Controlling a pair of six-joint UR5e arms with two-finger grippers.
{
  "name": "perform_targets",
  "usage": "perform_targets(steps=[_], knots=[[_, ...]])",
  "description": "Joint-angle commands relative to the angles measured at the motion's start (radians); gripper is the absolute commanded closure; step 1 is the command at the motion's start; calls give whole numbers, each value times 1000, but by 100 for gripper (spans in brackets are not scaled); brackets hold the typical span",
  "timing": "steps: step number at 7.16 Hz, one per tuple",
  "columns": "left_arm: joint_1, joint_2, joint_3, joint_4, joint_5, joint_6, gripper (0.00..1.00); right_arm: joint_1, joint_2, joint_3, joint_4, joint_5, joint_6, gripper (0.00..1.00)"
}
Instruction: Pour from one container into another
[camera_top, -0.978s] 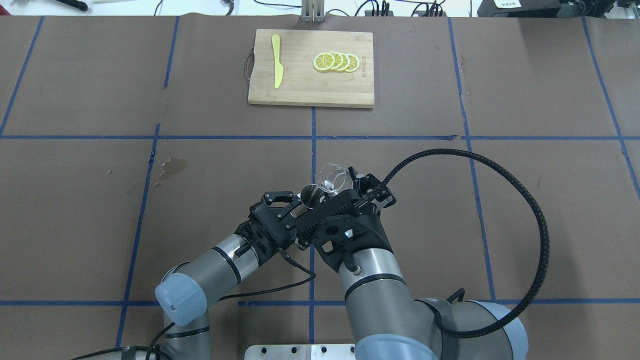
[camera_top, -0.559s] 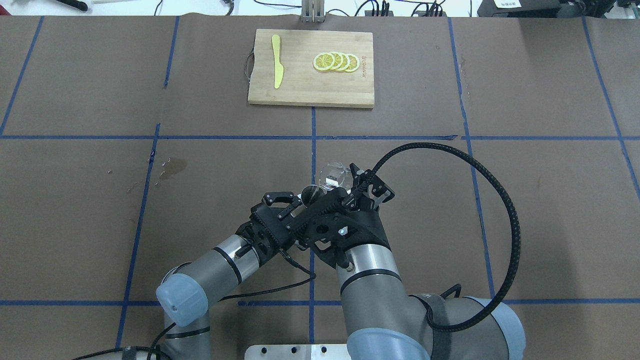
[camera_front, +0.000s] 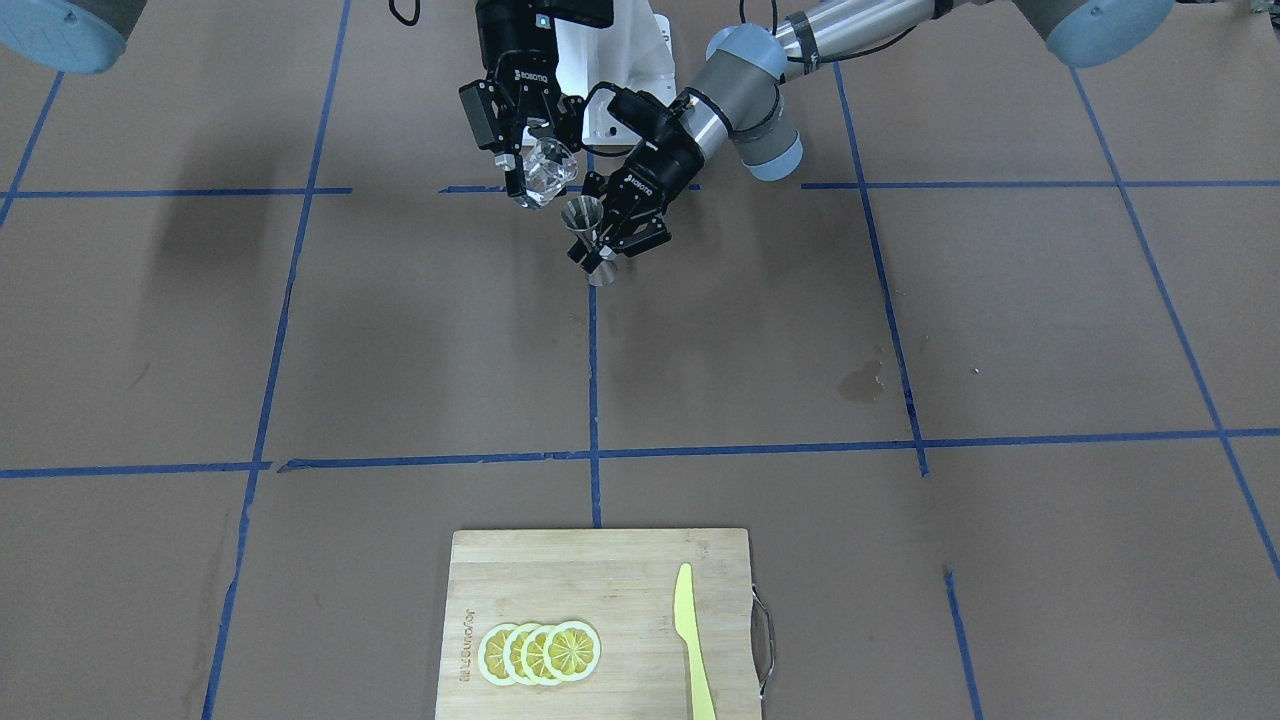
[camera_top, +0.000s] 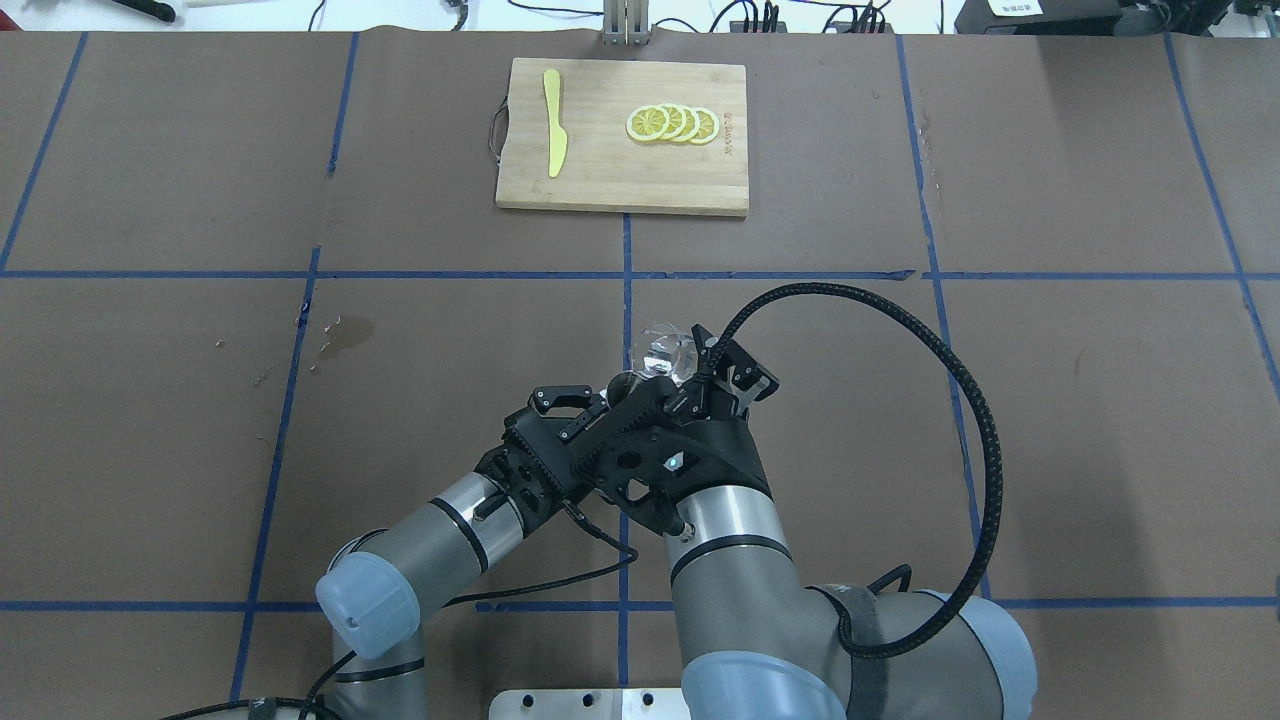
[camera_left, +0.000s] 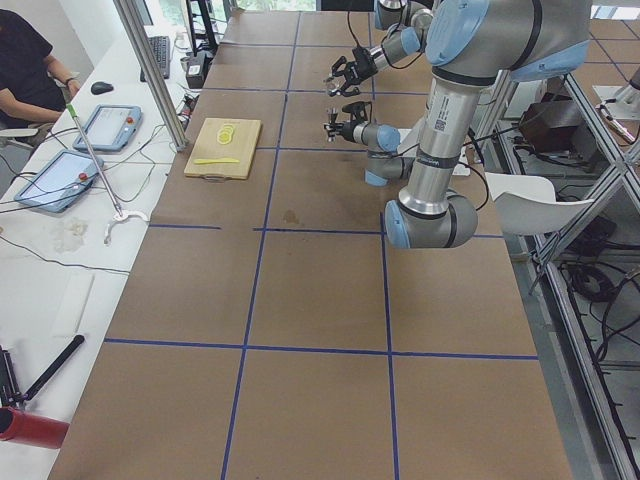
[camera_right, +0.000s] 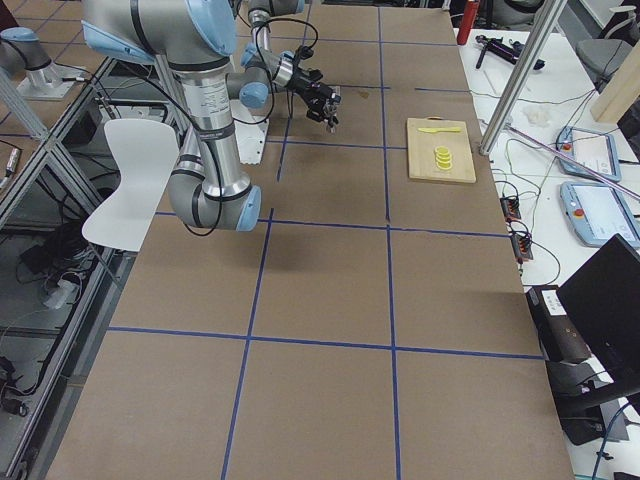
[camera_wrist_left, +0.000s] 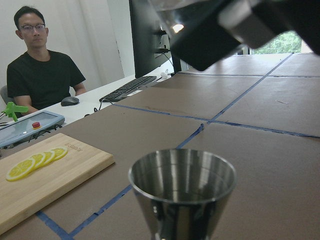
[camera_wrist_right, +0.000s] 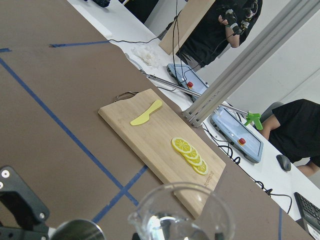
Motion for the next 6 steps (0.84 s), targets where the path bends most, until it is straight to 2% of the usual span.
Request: perform_targets(steps=[1, 2, 6], knots=[[16, -11, 5, -2, 19, -34, 100, 5, 48, -2, -97, 2, -26, 100], [16, -12, 3, -2, 19, -83, 100, 5, 67, -2, -128, 0, -26, 100], [17, -12, 5, -22, 17, -100, 100, 14, 67, -14, -135, 0, -84, 100]])
